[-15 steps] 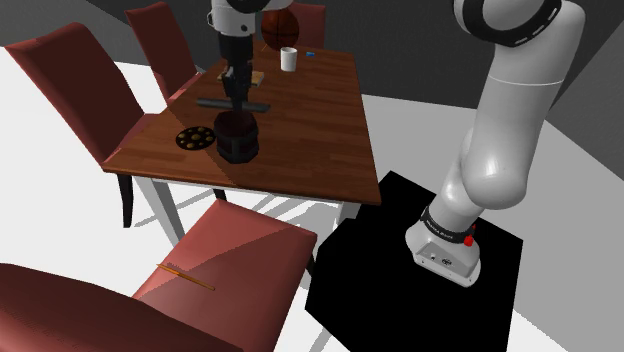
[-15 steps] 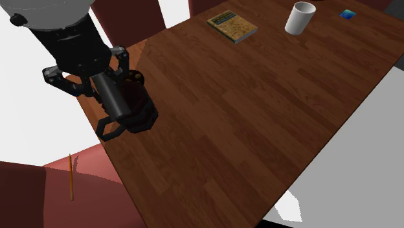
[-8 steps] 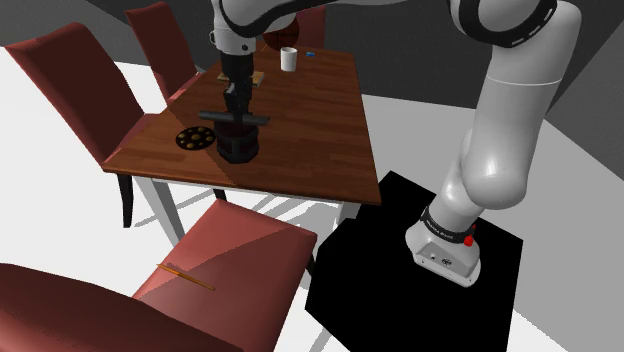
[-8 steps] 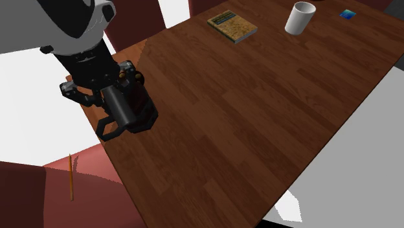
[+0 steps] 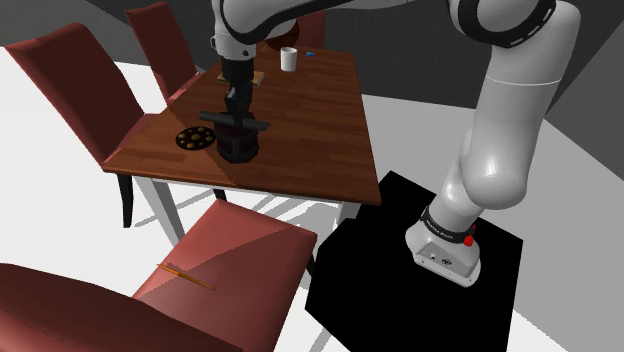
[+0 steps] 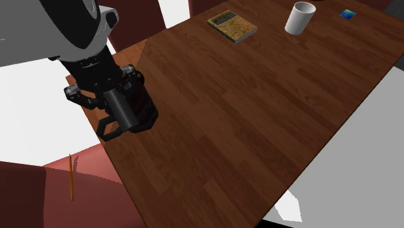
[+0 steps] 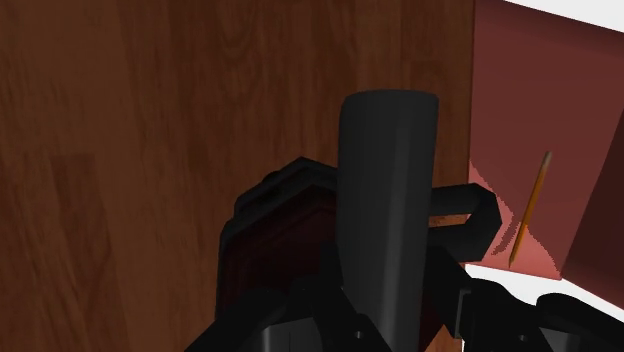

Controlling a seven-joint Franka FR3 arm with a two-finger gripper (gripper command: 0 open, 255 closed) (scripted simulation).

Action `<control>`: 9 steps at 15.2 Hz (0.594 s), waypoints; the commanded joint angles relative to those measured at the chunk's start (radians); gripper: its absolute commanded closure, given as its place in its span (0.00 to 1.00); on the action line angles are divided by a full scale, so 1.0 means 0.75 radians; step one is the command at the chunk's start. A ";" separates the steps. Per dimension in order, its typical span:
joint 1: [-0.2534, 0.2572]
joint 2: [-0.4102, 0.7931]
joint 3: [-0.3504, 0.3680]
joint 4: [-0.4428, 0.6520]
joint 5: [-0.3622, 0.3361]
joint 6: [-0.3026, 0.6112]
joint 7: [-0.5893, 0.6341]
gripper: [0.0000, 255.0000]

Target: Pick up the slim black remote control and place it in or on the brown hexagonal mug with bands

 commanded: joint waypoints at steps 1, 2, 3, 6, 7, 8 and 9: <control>0.000 0.001 0.000 -0.002 0.000 0.000 0.000 1.00; 0.000 -0.001 0.000 -0.004 0.000 0.001 0.000 0.00; 0.000 -0.001 0.000 -0.005 0.000 0.001 0.000 0.00; 0.000 -0.001 0.000 -0.005 0.000 0.002 0.000 0.00; 0.000 0.001 0.000 -0.002 0.000 0.000 0.000 0.00; -0.002 -0.007 -0.001 0.032 0.000 -0.042 0.000 0.00; -0.003 -0.014 -0.002 0.068 0.000 -0.084 0.001 0.00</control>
